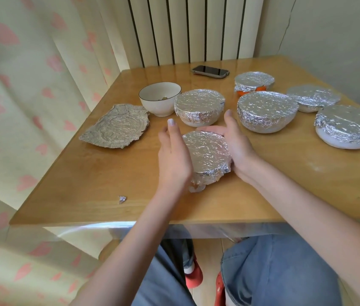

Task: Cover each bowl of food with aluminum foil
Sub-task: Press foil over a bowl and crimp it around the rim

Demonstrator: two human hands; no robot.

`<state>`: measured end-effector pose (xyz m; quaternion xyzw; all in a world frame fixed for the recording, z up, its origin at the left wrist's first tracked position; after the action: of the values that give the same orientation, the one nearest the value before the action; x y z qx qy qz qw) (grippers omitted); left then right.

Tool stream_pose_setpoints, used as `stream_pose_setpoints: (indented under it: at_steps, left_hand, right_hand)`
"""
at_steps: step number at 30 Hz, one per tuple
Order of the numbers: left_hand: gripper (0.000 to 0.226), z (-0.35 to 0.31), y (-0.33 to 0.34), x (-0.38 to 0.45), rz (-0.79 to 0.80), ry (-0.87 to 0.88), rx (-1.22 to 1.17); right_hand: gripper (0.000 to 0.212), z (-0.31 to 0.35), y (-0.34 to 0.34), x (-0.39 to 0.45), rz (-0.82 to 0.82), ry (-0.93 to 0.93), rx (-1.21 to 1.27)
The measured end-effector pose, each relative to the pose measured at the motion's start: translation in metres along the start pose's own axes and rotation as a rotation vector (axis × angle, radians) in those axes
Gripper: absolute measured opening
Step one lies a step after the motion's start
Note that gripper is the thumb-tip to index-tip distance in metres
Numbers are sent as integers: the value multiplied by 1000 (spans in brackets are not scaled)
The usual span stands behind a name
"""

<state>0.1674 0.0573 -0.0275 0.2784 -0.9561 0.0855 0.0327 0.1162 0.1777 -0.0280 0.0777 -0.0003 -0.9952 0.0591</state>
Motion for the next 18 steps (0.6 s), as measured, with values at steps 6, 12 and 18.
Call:
stream_pose_setpoints:
  at_steps: [6, 12, 18]
  left_hand:
    - [48, 0, -22, 29, 155, 161, -114]
    - [63, 4, 2, 28, 365, 63, -197]
    - [51, 10, 6, 20, 72, 25, -142]
  right_hand:
    - [55, -12, 5, -52, -589, -265, 30]
    - [42, -14, 40, -41, -669, -229, 122]
    - [52, -12, 28, -16, -607, -181, 200]
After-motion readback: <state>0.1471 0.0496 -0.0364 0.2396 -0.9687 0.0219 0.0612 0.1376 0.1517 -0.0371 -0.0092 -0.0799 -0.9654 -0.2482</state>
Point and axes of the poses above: each hand's wrist, its own x-axis towards the middle knuckle, its own y-axis out of the palm, z = x × y, the point moved 2 cm from there along x, towards the middle knuckle, and after that the axes turned 4 degrees about -z, right-handed, at the moved point
